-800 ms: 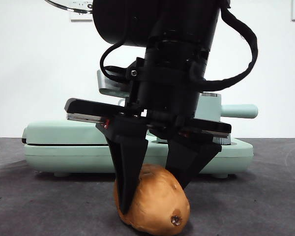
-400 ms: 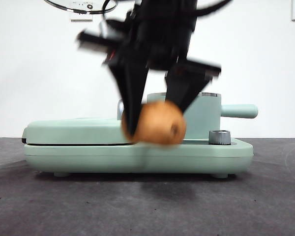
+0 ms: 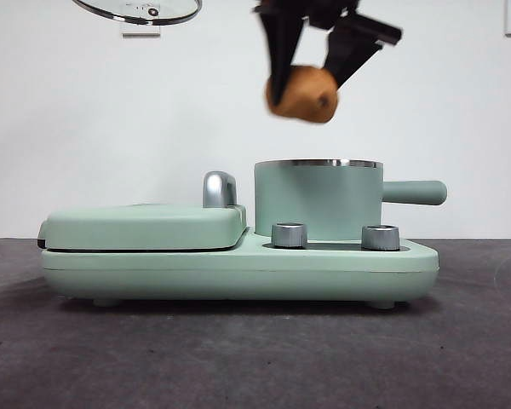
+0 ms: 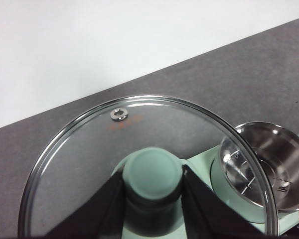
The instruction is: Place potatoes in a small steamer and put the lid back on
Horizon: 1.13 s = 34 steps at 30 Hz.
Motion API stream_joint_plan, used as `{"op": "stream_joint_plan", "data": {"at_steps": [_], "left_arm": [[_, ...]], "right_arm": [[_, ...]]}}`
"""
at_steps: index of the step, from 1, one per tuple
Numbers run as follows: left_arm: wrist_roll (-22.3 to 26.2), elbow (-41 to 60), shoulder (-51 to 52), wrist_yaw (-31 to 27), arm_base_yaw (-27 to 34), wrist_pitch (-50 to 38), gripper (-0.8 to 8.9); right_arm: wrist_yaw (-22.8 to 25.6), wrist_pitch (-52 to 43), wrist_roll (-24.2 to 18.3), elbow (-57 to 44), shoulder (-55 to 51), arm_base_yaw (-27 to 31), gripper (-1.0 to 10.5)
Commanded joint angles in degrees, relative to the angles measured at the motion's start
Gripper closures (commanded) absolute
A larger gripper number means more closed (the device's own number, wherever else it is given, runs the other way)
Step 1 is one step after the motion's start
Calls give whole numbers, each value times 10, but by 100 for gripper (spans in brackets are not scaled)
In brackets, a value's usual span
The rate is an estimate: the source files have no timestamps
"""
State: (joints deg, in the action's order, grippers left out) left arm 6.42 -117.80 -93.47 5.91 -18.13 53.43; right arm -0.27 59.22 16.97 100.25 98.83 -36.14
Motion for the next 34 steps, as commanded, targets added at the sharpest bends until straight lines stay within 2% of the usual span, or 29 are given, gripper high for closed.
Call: {"op": "stream_joint_plan", "data": {"at_steps": [1,6,14,28,31,34], "left_arm": [[0,-18,-2,3,-2,-20,809],[0,-18,-2,3,-2,-20,809],[0,-18,-2,3,-2,-16,809],[0,-18,-2,4,-2,-16,809],[-1,-18,-2,4,-3,-16,809],[-1,-18,-2,4,-3,-15,809]], "right_arm": [[-4,-4,-36,44,39,26,782],[-17,-15,-54,92,94,61,782],[-16,-38,-72,126,174,83,782],[-13,-27,-89,126,207,89,781],[-12,-18,-89,126,207,90,732],[-12,-6,-92,126,207,90,589]]}}
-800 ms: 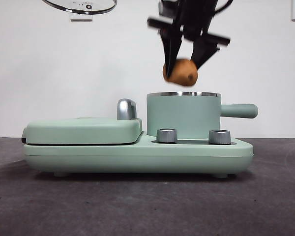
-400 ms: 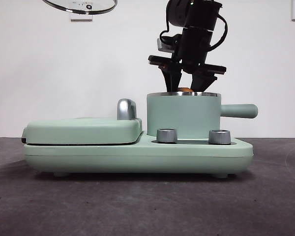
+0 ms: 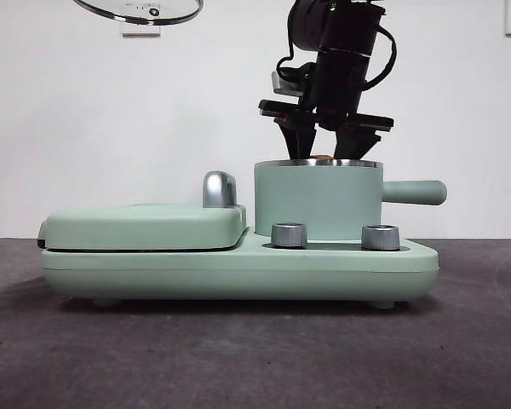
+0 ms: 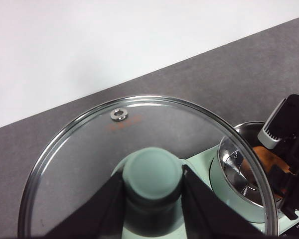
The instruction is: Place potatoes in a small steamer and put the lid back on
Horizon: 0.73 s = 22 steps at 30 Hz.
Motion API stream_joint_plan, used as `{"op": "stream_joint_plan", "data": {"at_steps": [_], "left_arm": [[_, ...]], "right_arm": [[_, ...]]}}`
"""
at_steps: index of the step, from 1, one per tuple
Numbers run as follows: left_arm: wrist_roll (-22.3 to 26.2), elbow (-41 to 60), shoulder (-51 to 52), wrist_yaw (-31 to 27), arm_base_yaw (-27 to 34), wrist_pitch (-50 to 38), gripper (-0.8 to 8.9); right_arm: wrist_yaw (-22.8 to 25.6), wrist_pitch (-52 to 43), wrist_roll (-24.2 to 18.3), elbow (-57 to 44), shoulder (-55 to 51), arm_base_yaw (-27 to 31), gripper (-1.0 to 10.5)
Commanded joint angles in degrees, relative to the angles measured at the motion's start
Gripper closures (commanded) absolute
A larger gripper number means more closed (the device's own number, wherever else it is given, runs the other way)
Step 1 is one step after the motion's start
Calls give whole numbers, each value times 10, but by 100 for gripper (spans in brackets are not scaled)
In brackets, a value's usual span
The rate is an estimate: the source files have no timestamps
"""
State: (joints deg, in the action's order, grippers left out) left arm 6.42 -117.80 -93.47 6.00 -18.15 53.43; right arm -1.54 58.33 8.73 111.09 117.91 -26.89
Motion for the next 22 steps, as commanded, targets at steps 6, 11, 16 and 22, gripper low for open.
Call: {"op": "stream_joint_plan", "data": {"at_steps": [6,11,16,22], "left_arm": [[-1,-18,-2,3,-2,-16,809],[-2,-17,-2,3,-2,-14,809],[-5,-17,-2,5,-2,-6,809],[-7,-17,-2,7,-3,-6,809]], "right_arm": [[2,25,-17,39,8,-3,514],[5,82,-17,111,-17,-3,514],[16,170,-17,151,-65,-4,516],[65,224,-17,142,-156,-26,518]]}}
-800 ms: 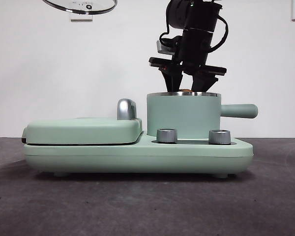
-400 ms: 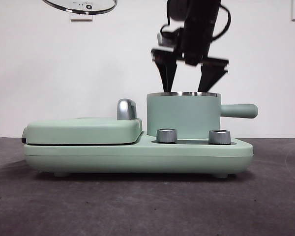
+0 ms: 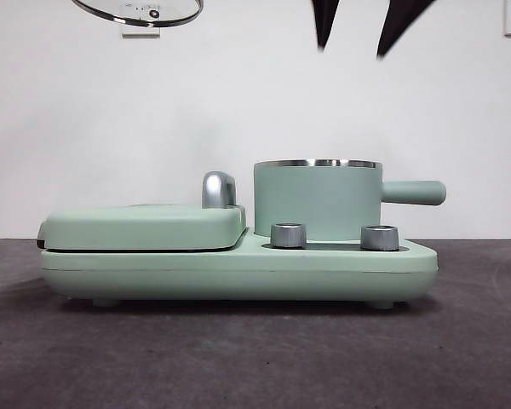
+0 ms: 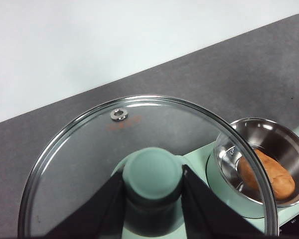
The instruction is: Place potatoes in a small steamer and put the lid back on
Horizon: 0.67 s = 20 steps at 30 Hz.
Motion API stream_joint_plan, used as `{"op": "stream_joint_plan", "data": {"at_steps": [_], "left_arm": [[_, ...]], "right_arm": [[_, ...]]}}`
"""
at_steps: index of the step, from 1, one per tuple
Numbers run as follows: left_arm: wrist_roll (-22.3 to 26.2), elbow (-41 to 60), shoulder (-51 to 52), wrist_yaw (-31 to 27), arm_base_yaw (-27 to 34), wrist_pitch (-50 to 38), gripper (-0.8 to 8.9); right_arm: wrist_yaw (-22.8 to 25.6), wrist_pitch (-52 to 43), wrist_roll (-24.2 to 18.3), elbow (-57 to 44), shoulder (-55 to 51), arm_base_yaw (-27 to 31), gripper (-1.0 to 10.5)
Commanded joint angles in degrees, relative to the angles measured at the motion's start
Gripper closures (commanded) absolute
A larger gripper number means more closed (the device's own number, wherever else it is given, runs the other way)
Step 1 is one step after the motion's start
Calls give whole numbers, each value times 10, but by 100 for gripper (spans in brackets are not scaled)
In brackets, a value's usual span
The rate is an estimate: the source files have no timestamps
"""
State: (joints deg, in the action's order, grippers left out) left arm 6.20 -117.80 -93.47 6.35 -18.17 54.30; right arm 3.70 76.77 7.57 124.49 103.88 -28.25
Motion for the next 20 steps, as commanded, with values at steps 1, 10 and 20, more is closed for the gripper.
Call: {"op": "stream_joint_plan", "data": {"at_steps": [1,10,20], "left_arm": [[-5,-17,-2,3,-3,-15,809],[-13,-17,-4,3,-12,-14,809],[-17,-17,-18,4,-63,-12,809]], "right_arm": [[17,43,-5,7,-31,-17,518],[32,42,-5,-106,-221,-58,518],[41,-80,70,-389,-511,-98,519]]}}
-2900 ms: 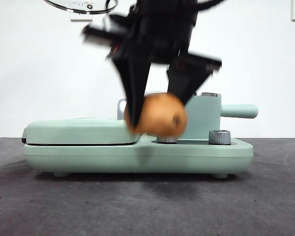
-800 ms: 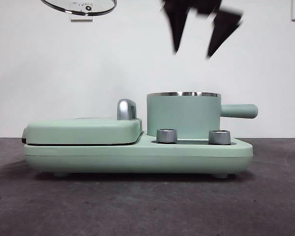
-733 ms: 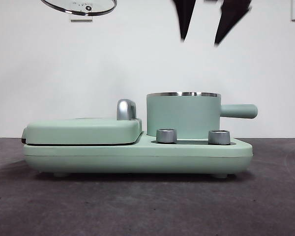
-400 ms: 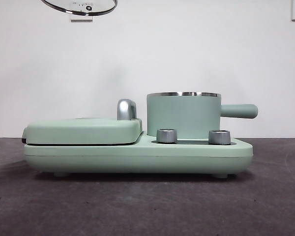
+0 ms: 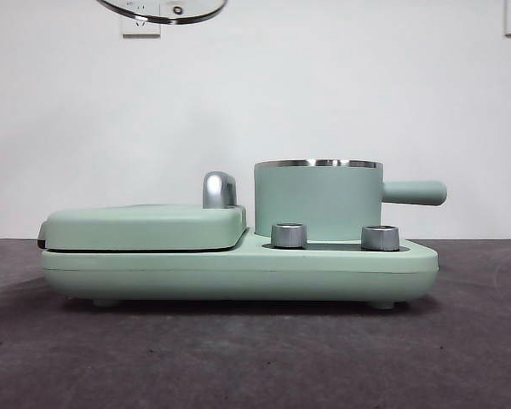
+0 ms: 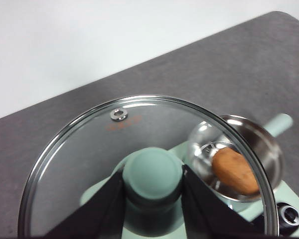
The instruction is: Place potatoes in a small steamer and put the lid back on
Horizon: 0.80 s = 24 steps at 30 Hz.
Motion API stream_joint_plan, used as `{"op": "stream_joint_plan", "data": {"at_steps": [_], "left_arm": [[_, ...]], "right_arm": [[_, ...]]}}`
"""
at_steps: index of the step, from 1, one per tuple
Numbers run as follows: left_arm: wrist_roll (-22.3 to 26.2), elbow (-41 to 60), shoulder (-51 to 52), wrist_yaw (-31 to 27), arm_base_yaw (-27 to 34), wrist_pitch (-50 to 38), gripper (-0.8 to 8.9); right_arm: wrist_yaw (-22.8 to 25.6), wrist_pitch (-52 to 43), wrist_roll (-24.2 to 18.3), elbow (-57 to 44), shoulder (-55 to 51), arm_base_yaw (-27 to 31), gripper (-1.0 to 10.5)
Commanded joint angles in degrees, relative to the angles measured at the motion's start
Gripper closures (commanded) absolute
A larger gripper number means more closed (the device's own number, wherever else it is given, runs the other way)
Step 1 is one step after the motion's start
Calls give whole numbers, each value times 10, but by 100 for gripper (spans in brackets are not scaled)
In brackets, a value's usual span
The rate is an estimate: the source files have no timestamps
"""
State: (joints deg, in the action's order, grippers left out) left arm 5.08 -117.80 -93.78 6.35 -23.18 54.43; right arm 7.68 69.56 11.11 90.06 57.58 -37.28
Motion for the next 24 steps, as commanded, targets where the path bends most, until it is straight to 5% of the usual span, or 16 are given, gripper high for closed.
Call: {"op": "stream_joint_plan", "data": {"at_steps": [1,11,24], "left_arm": [[-9,-17,-19,10,-20,-14,808],[-17,-17,-90,42,-92,-34,808],[-17,-17,-199,30,-141,-127,808]], "right_arm": [[1,-11,35,-73,-76,-9,519],[15,-14,61,-227,-268,-9,519],[14,-19,73,-233,-293,-8,519]]}}
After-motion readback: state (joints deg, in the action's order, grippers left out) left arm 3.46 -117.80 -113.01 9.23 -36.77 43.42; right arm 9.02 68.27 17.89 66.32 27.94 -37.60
